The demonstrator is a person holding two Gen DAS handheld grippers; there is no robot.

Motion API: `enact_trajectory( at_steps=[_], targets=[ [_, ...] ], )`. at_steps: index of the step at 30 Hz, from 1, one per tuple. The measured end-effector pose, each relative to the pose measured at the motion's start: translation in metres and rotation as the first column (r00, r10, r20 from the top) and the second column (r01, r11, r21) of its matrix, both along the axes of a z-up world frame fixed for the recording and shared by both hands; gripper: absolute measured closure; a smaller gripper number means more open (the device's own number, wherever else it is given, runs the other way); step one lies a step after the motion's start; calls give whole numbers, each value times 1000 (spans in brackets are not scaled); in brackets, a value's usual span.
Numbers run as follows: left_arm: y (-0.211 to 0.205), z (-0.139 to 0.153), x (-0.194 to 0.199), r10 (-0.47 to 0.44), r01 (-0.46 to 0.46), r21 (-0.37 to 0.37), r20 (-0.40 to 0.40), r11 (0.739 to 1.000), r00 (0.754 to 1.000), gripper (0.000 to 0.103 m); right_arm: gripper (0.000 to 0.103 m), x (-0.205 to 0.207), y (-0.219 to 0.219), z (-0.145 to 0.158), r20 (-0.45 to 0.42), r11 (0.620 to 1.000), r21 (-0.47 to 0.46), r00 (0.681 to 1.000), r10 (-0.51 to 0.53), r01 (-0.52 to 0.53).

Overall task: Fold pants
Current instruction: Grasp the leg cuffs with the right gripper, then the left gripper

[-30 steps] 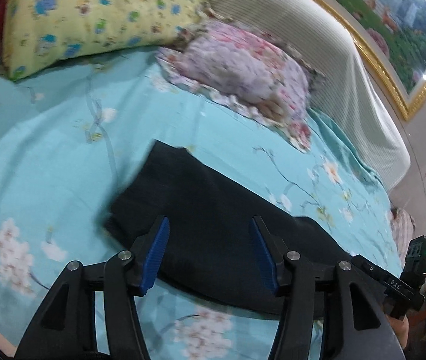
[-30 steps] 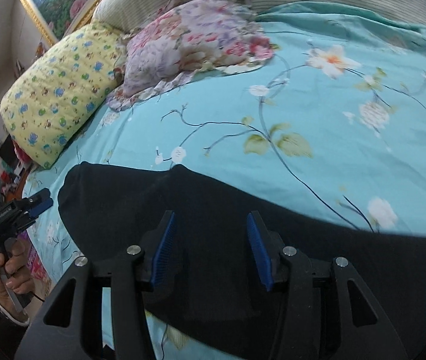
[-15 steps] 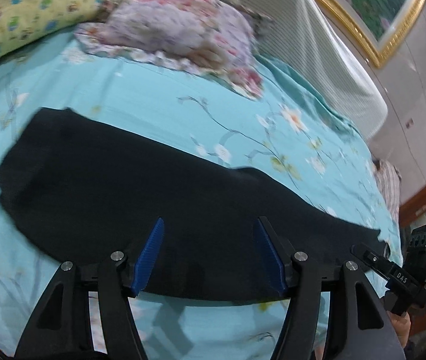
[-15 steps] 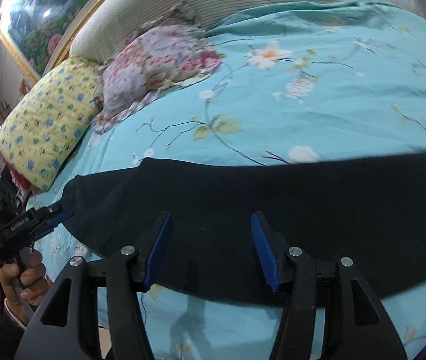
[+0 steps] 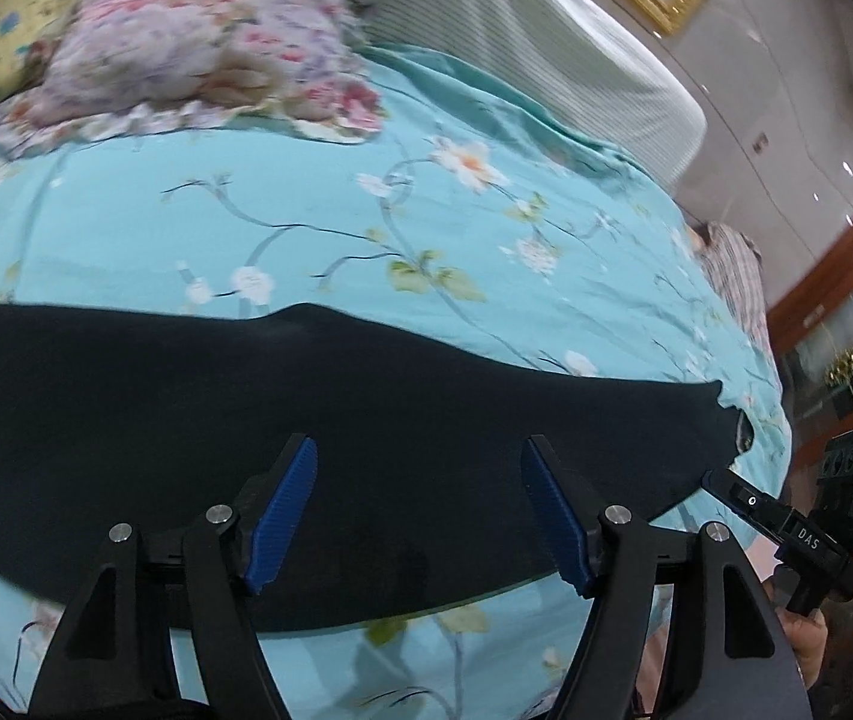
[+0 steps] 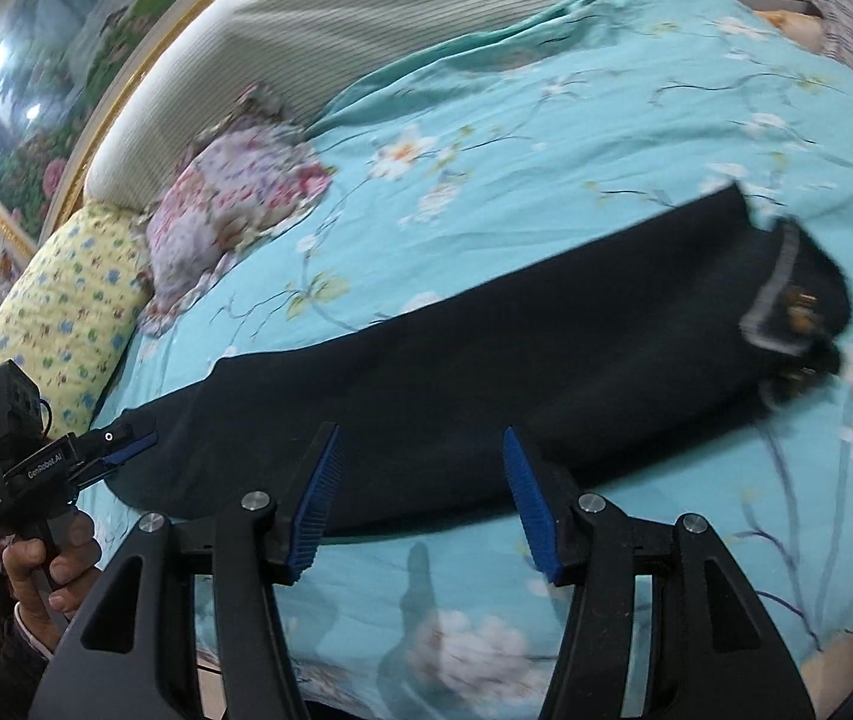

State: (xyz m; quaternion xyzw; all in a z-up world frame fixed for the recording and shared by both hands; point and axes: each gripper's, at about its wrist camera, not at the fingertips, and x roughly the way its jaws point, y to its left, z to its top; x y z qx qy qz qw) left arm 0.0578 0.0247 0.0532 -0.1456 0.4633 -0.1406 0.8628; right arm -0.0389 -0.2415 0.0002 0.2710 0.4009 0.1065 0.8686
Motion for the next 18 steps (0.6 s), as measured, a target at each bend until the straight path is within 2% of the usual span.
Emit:
enact_trajectory(
  at_steps=[5, 12, 16, 18],
  targets=[
    [-28, 4, 9, -71, 71, 31, 3, 997, 997, 30, 47, -13, -22, -2, -8, 998, 3, 998, -57, 57],
    [-76, 8, 24, -185, 184, 77, 3, 980, 983, 28, 46, -30, -55, -10, -31, 987, 31, 987, -160, 161],
    [-104, 6, 34, -248, 247, 103, -9, 964, 969, 28, 38, -36, -73, -18, -52, 973, 65, 974, -220, 223],
    [-118, 5, 41, -276, 276, 113, -15, 954, 961, 28, 38, -36, -78, -22, -59, 966, 87, 969, -238, 242]
  ],
)
